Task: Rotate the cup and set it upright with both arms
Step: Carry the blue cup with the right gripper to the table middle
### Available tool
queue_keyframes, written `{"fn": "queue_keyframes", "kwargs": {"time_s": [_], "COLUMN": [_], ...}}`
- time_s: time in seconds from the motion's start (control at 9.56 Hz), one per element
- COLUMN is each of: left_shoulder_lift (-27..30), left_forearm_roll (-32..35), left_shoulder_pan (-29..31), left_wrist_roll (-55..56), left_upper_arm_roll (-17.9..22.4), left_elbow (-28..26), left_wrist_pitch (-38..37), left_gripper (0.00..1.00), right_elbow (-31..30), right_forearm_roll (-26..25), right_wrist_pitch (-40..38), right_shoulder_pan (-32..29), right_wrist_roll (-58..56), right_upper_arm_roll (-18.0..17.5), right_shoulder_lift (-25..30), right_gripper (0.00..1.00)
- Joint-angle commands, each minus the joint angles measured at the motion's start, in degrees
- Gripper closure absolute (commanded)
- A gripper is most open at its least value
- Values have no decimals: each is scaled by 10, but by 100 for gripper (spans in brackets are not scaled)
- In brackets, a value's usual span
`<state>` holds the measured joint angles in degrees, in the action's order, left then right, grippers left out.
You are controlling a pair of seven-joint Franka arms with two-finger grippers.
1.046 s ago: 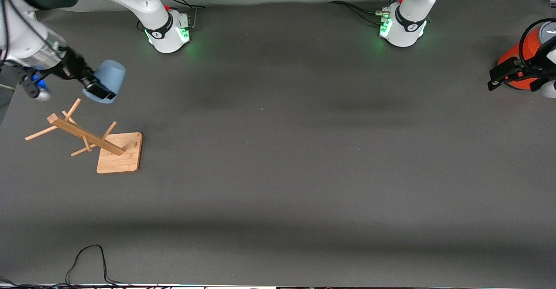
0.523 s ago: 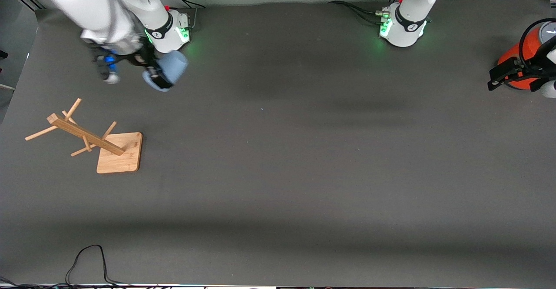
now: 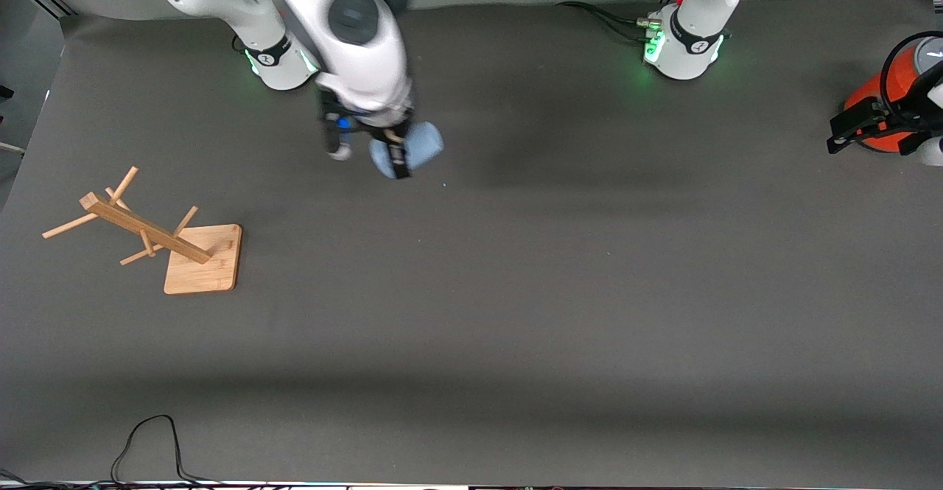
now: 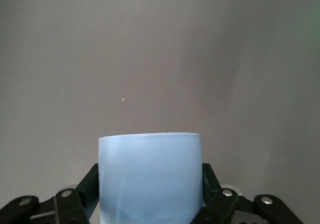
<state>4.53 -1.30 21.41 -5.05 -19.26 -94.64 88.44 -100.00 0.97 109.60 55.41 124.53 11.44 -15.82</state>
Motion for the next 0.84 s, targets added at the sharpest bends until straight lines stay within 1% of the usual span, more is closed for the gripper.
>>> {"fn": "queue_keyframes", "kwargs": {"time_s": [0.0,0.21,0.42,0.52,0.73], "left_shoulder_lift": [-1,-1,-1,-2,-10], "left_forearm_roll": [-5,-5,-5,-5,-4], "left_shoulder_pan": [2,2,1,3,7], "left_wrist_roll": [0,0,0,3,5], "left_upper_arm_roll": [-1,-1,-1,-1,0], "left_elbow": [8,8,8,5,7], "left_wrist_pitch": [-4,-6,-10,-12,-12], "left_gripper": [0,0,0,0,0], "right_elbow": [121,165,190,201,212], "right_forearm_roll": [14,14,12,10,8], "right_wrist_pitch": [-11,-2,17,28,42], "right_shoulder_pan": [23,45,61,63,73], "right_wrist_roll": [79,126,169,192,211], "right_upper_arm_roll": [8,8,9,9,8], "right_shoulder_lift": [-125,-197,-256,-282,-315], "right_gripper": [40,40,40,40,40]}}
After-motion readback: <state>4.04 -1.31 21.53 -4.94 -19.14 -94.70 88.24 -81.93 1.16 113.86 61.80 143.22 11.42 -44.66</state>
